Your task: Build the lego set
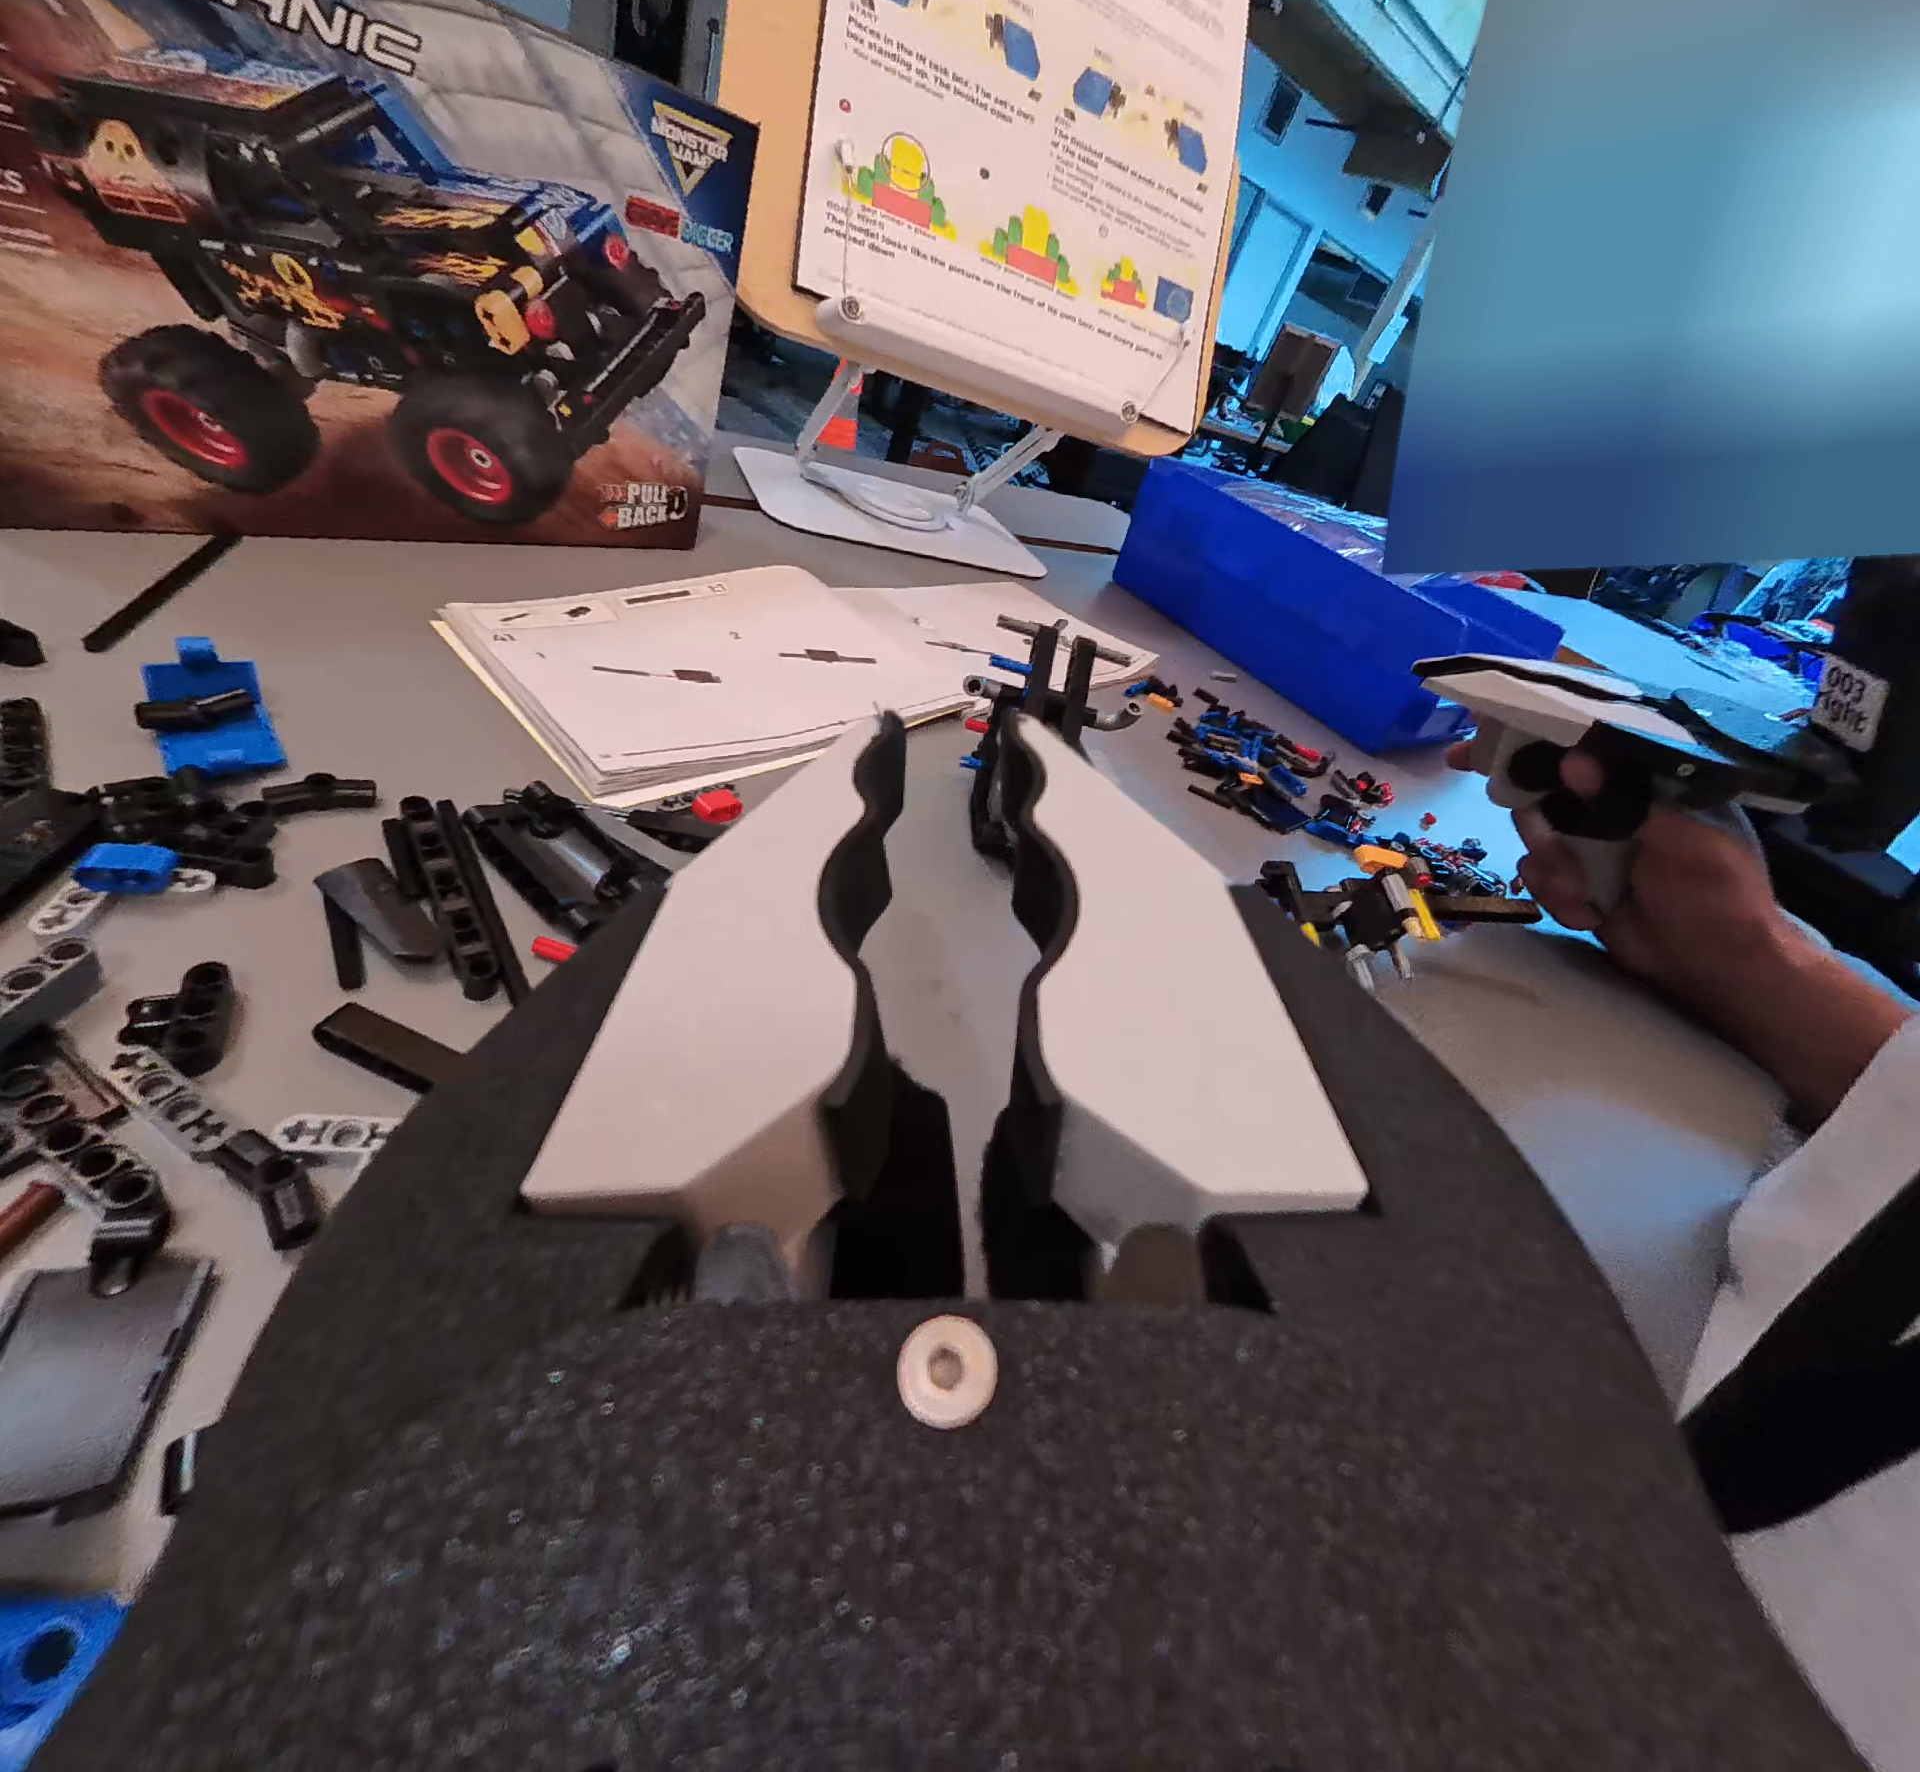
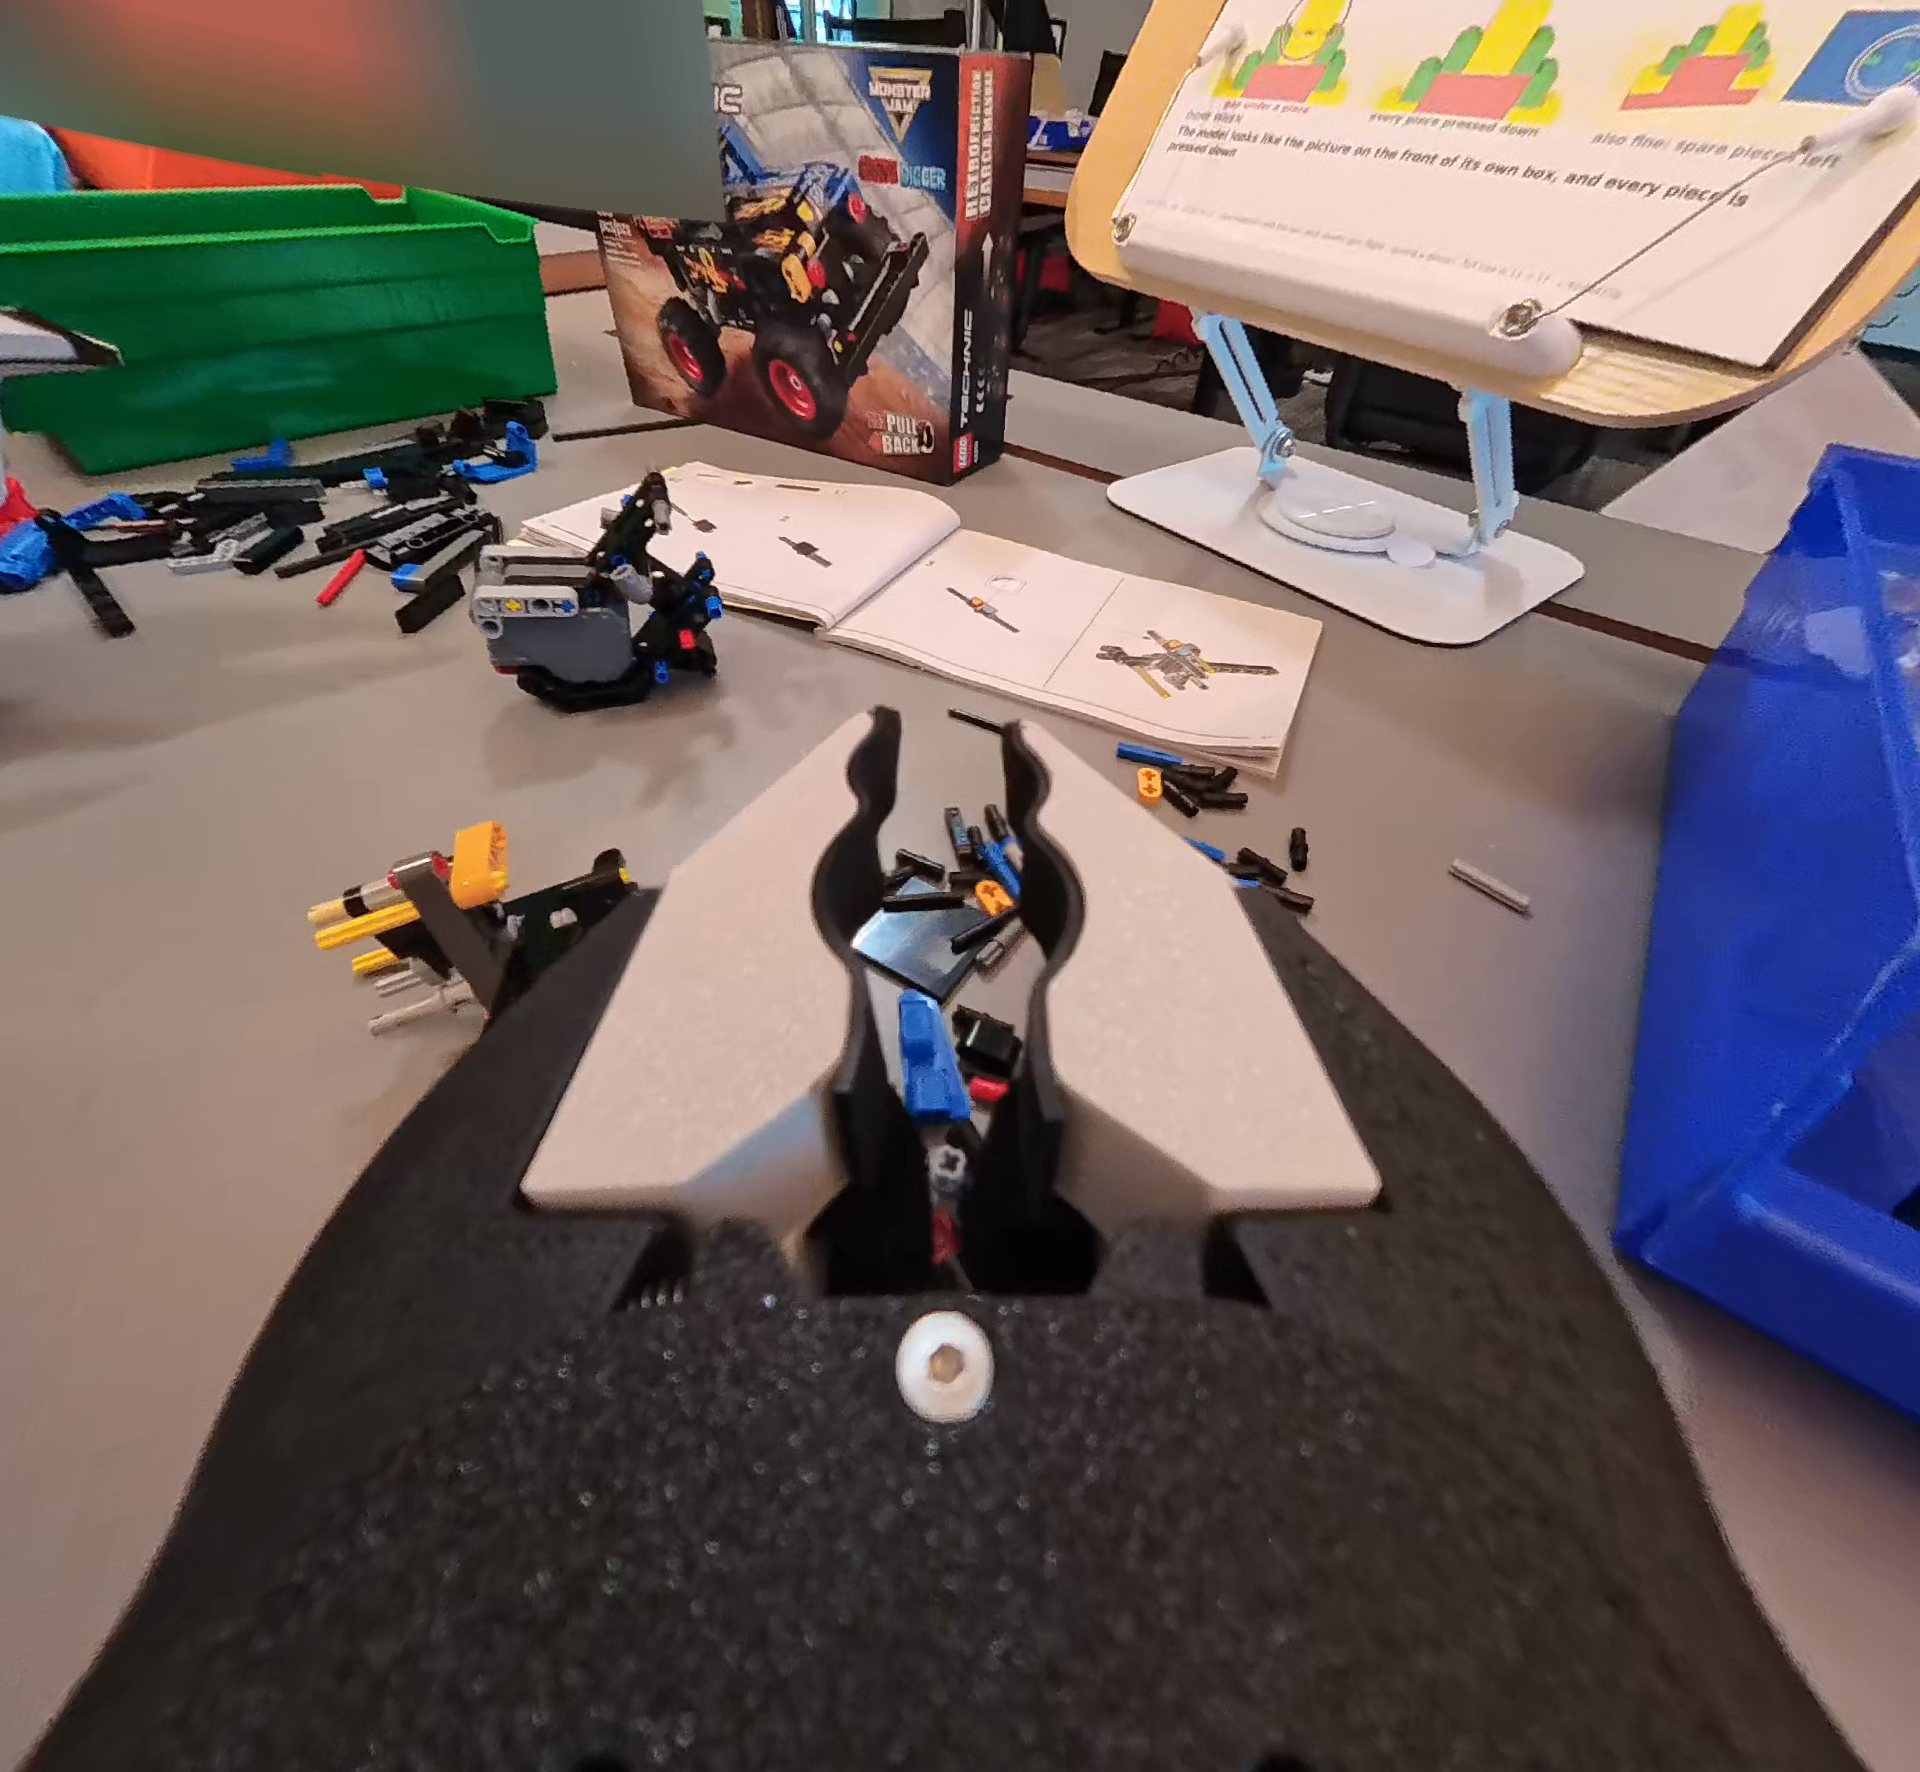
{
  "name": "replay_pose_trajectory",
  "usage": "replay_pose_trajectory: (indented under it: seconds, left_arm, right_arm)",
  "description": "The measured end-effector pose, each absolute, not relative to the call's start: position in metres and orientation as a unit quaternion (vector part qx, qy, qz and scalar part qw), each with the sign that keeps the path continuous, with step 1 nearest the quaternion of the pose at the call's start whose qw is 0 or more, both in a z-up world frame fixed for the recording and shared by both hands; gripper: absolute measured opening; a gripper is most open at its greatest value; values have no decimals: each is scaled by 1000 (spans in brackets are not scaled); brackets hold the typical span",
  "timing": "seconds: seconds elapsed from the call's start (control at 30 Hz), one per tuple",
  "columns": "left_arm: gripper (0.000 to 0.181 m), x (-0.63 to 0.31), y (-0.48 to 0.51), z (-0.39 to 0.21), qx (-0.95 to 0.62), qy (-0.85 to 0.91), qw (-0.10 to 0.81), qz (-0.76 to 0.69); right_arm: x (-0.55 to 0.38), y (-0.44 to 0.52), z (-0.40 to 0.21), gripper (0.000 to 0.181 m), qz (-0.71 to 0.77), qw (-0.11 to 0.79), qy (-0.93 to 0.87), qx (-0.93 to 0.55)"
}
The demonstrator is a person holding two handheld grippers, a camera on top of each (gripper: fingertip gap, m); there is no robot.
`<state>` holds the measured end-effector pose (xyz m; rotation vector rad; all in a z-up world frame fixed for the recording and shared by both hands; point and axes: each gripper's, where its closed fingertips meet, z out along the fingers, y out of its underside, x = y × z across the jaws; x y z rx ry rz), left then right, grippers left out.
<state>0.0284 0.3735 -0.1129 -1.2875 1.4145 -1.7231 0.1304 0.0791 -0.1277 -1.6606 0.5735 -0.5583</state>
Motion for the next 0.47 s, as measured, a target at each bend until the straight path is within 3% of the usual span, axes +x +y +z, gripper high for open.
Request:
replay_pose_trajectory:
  seconds: [0.23,0.47]
  left_arm:
    - [15,26,387,-122,-516,532,303,-599]
    - [16,-10,462,-119,-559,641,421,-315]
  right_arm:
    - [126,76,-129,19,-260,595,240,-722]
    - [128,77,-135,19,-262,582,240,-731]
